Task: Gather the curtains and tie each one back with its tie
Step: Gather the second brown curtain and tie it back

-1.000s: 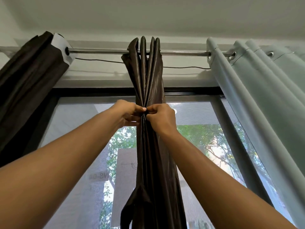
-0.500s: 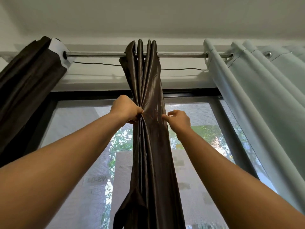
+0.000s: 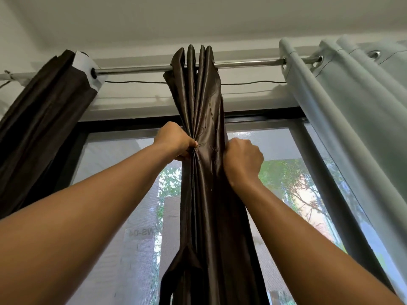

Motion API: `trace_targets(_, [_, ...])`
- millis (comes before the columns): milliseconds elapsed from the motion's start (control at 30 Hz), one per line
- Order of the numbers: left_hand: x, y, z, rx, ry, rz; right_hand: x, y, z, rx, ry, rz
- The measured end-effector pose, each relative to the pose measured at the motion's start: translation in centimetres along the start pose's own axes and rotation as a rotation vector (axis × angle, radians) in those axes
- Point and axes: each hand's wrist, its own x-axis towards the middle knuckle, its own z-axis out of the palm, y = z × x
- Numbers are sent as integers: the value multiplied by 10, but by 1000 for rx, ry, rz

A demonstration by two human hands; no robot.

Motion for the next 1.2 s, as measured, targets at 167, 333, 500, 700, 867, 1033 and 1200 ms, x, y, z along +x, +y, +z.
trace_targets(167, [1, -3, 2, 29, 32, 17, 6, -6, -1, 92, -35, 105])
trace_targets(333, [0, -4, 0, 21, 22, 3, 14, 15, 30, 458, -486, 403])
trace_targets(500, [2, -7, 0, 22, 10, 8, 23, 10, 41, 814, -603, 672])
trace_targets(700, [3, -13, 0, 2, -1, 20, 28, 14, 22, 332, -279, 414])
trace_targets(867, [4, -10, 6, -24, -6, 36, 34, -9, -15, 243, -172, 208])
trace_targets(1033, [8, -5, 10, -59, -8, 38, 26, -39, -25, 140, -189, 29])
trace_targets(1200, [11, -9, 5, -14, -8, 46, 12, -43, -28, 48, -77, -43])
